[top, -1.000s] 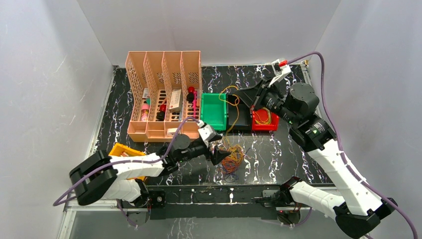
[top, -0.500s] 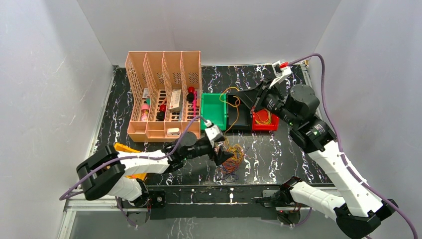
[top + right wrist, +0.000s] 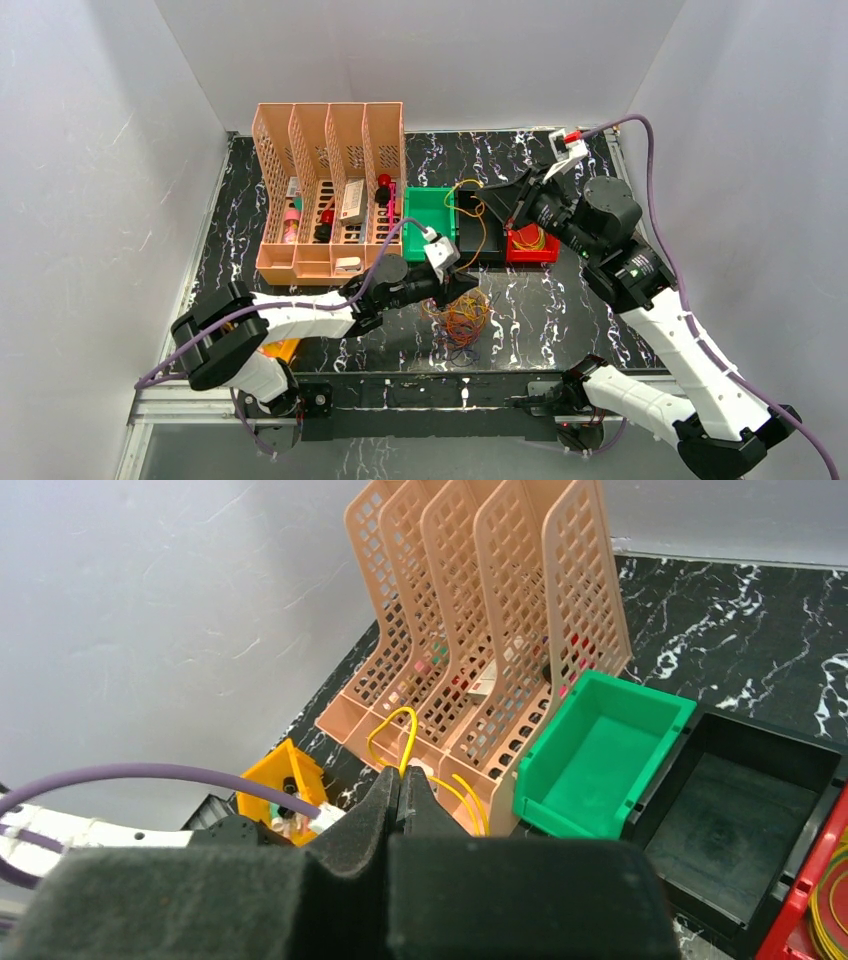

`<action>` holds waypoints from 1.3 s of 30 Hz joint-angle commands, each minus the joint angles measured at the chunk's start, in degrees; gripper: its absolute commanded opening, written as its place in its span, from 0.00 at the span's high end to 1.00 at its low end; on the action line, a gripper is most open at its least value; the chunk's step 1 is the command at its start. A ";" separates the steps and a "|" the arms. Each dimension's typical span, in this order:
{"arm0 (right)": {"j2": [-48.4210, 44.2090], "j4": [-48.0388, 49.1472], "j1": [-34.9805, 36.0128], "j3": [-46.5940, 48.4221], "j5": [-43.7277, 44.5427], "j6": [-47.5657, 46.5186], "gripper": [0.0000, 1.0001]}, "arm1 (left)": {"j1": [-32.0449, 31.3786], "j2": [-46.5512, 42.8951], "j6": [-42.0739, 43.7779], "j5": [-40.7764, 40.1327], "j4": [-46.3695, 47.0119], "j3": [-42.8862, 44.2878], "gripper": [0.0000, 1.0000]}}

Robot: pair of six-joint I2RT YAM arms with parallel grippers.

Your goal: Untangle the cables

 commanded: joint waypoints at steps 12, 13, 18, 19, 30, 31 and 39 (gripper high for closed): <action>-6.44 3.21 0.31 -12.22 7.46 -4.62 1.00 | -0.23 -15.10 6.59 -10.12 -21.95 14.78 1.00; -6.99 3.69 0.32 -13.21 6.60 -5.03 1.00 | -0.26 -15.32 7.24 -11.53 -22.79 15.86 1.00; -11.04 7.83 0.28 -19.33 2.15 -6.47 1.00 | -0.19 -14.61 10.69 -14.59 -24.61 20.74 1.00; -11.73 8.46 0.31 -20.30 1.56 -6.63 1.00 | -0.15 -14.11 11.24 -14.65 -24.97 21.81 1.00; -11.10 13.09 0.34 -25.45 2.19 -6.48 0.99 | -0.06 -8.19 16.45 -13.73 -33.06 36.41 1.00; -10.71 13.93 0.35 -25.24 1.90 -6.51 0.99 | -0.06 -7.90 16.63 -14.33 -33.72 36.74 1.00; -10.15 11.07 0.30 -19.64 2.53 -9.40 0.99 | -0.06 -12.76 17.83 -11.13 -34.33 29.34 1.00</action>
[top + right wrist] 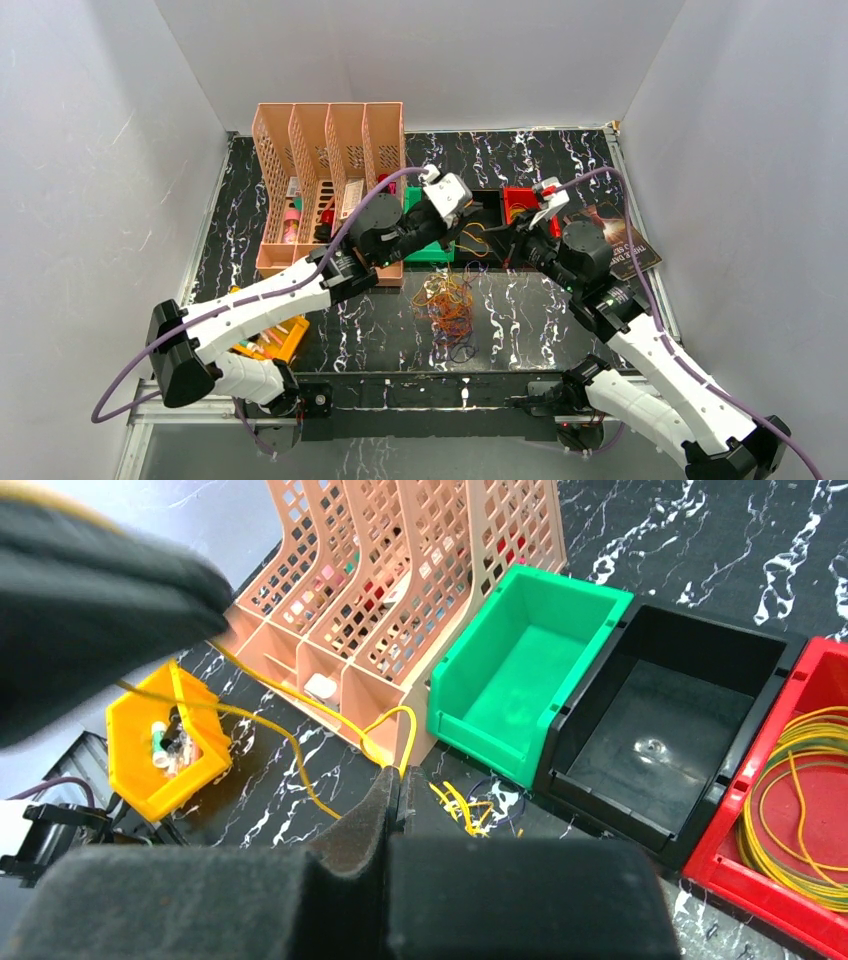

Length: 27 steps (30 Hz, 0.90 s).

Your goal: Untangle the cables

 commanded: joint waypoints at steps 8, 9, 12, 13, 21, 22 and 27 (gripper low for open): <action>-0.41 -11.73 0.28 14.38 -6.99 -8.49 0.99 | -0.01 -12.60 1.70 3.94 0.82 -12.68 0.99; -0.05 -12.90 0.29 15.16 -8.23 -9.09 0.99 | 0.01 -12.92 1.38 4.12 1.36 -13.42 0.95; 0.96 -15.34 0.27 16.74 -10.74 -10.35 0.99 | -0.04 -13.65 0.80 4.70 2.88 -15.09 0.82; 1.33 -15.88 0.34 17.20 -11.79 -10.68 0.99 | 0.00 -13.81 0.75 4.66 3.28 -15.39 0.77; 3.46 -18.55 0.30 20.06 -16.51 -12.81 0.99 | 0.01 -13.25 2.10 4.76 3.43 -15.65 0.61; 3.47 -18.83 0.28 20.17 -16.65 -12.98 0.99 | 0.01 -13.23 2.20 4.62 3.33 -15.66 0.60; 2.96 -19.36 0.32 20.40 -16.94 -14.24 0.99 | 0.01 -13.25 2.45 4.84 3.84 -16.23 0.59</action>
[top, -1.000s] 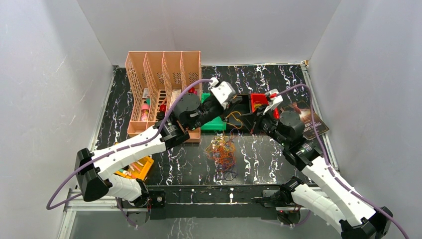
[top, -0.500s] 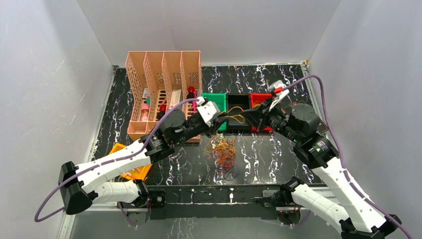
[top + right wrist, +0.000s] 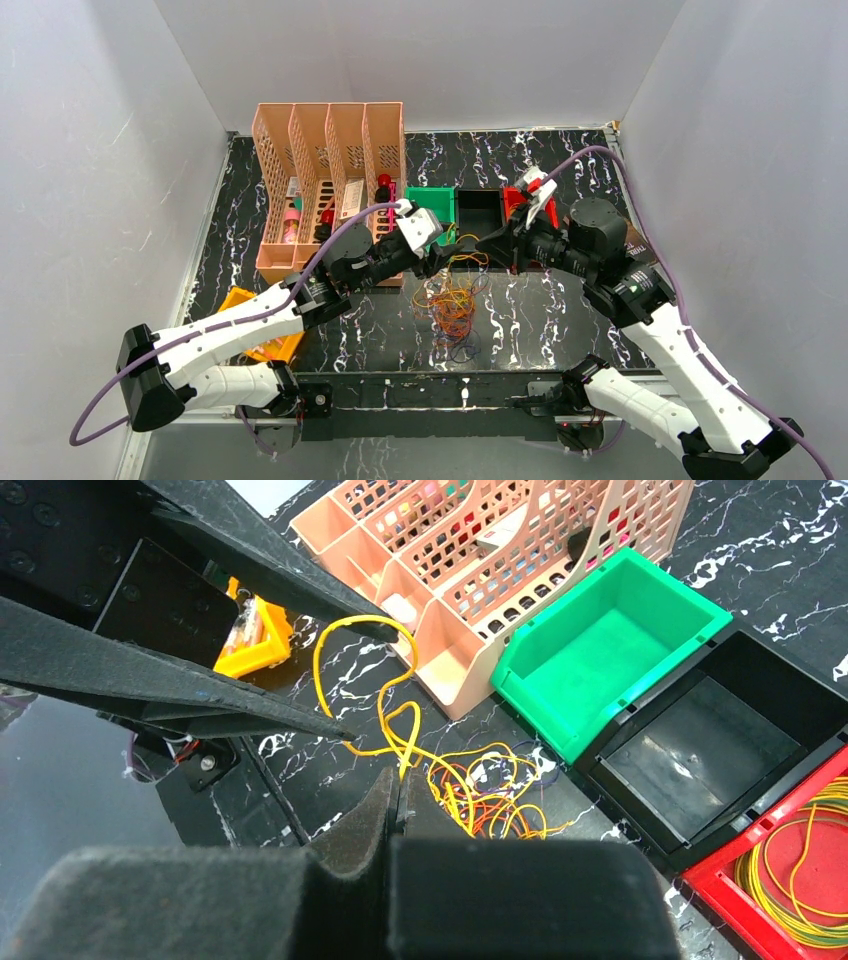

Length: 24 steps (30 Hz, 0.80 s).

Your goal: Untangle the cables

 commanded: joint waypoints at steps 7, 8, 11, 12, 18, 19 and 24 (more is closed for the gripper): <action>-0.98 2.78 0.31 4.11 -6.05 -2.05 0.99 | 0.01 0.03 0.51 2.35 2.70 -0.55 0.58; -1.00 2.99 0.34 4.16 -6.78 -2.05 0.99 | 0.01 0.20 0.47 2.44 2.69 -0.50 0.58; -1.20 3.31 0.29 4.17 -8.68 -2.05 0.99 | 0.00 0.31 0.55 2.20 2.65 -0.56 0.58; -1.33 3.39 0.34 4.17 -9.40 -2.11 0.99 | -0.04 0.33 0.58 2.19 2.68 -0.66 0.59; -1.52 3.34 0.30 4.08 -11.54 -2.31 0.98 | 0.01 0.16 0.47 2.17 2.82 -0.97 0.61; -1.42 3.24 0.31 4.14 -11.65 -2.31 0.98 | 0.01 0.12 0.42 2.23 2.91 -1.04 0.63; -1.05 3.45 0.29 4.25 -11.44 -2.31 0.98 | 0.01 -0.22 0.31 2.12 2.93 -1.18 0.91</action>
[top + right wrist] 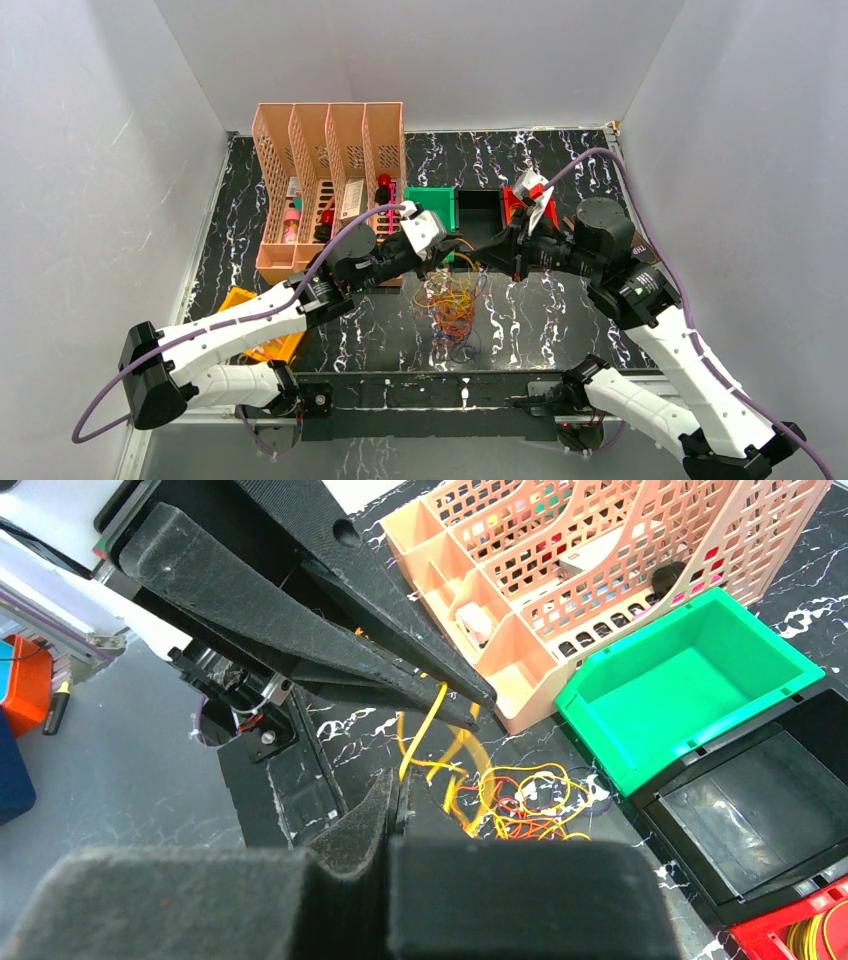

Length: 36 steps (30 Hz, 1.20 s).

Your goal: Untangle the cables

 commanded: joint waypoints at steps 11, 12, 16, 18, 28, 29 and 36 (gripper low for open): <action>-4.04 6.68 0.30 -1.39 10.26 1.56 0.57 | -0.04 -1.42 -0.95 -4.28 0.69 0.96 1.00; -4.60 6.72 0.32 -2.04 12.82 1.88 0.54 | 0.00 -1.49 -1.05 -5.26 0.85 1.14 1.00; -7.68 6.79 0.34 -5.70 22.01 2.79 0.47 | 0.01 -1.60 -2.39 -12.35 2.30 1.84 1.00; -9.70 8.21 0.31 -8.21 24.59 3.80 0.43 | 0.05 -1.48 -2.70 -15.63 2.84 2.84 1.00; -13.29 30.47 0.35 -26.05 12.43 2.93 0.27 | 0.16 4.73 -3.97 -25.59 -4.29 19.52 1.00; -12.61 33.50 0.31 -27.30 10.77 2.89 0.26 | 0.18 5.48 -3.91 -26.48 -5.13 21.41 1.00; -0.01 51.59 0.30 -30.92 3.27 4.27 0.25 | 0.27 8.72 -2.86 -27.65 -8.33 31.04 1.00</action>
